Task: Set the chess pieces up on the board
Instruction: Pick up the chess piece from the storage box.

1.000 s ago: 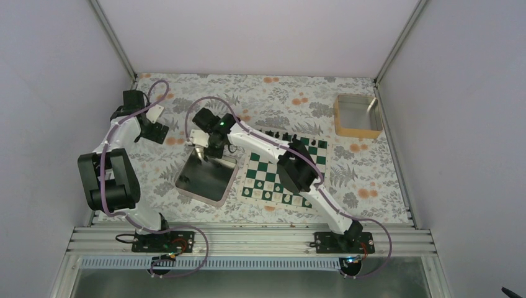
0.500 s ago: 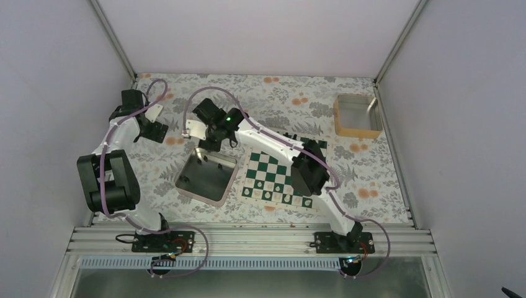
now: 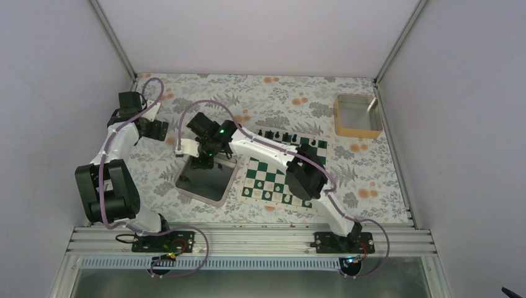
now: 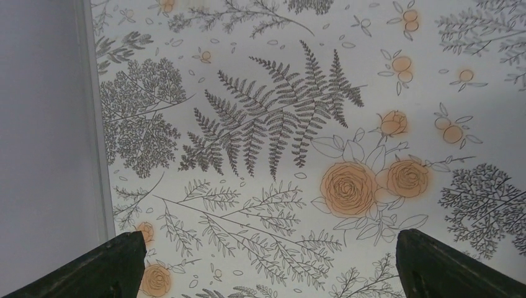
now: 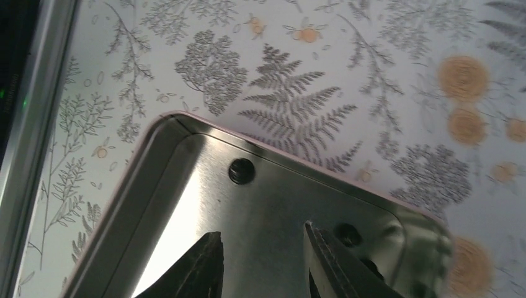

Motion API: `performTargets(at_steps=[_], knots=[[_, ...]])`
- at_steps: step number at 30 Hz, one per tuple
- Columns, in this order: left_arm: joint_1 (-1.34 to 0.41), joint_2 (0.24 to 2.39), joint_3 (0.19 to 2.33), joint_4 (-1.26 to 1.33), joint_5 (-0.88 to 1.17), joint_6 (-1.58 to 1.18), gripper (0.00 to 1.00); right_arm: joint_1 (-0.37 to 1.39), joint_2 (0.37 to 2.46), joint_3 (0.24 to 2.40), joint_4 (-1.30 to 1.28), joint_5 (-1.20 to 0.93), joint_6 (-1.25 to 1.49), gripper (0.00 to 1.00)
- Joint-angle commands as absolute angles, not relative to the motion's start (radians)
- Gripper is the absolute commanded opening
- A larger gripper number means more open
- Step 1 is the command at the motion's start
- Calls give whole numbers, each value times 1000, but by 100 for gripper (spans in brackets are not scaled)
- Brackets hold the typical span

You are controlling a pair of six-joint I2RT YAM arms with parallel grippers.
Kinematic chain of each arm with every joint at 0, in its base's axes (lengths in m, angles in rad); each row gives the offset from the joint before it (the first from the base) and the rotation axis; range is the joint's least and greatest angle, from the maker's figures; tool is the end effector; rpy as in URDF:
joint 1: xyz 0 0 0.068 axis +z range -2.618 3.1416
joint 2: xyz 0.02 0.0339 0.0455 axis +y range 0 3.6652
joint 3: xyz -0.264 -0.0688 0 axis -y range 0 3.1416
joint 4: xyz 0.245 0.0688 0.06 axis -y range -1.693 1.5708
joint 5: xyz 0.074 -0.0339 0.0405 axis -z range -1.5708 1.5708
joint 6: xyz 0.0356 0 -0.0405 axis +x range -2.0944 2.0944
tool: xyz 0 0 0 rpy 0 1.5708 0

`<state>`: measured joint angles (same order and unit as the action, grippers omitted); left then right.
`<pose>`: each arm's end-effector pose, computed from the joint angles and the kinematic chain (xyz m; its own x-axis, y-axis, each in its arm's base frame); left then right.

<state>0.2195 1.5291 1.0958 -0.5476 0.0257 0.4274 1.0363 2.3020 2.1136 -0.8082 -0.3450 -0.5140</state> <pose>0.3101 0.0682 0.2378 -0.8225 0.2411 -0.5151 0.1508 0.9658 0.2111 0.2477 0.4421 0.2328 0.0717 -0.7871 -0.6126 -0.9970 -0.0754 -0.0198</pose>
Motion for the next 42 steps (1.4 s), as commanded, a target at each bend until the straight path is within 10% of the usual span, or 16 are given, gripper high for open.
performTargets(at_steps=[1, 42], knots=[[228, 1485, 1077, -491, 61, 376, 100, 1074, 2346, 2101, -750, -403, -501, 36], [240, 1453, 1051, -488, 107, 372, 100, 1107, 2465, 2109, -625, -334, -430, 32]])
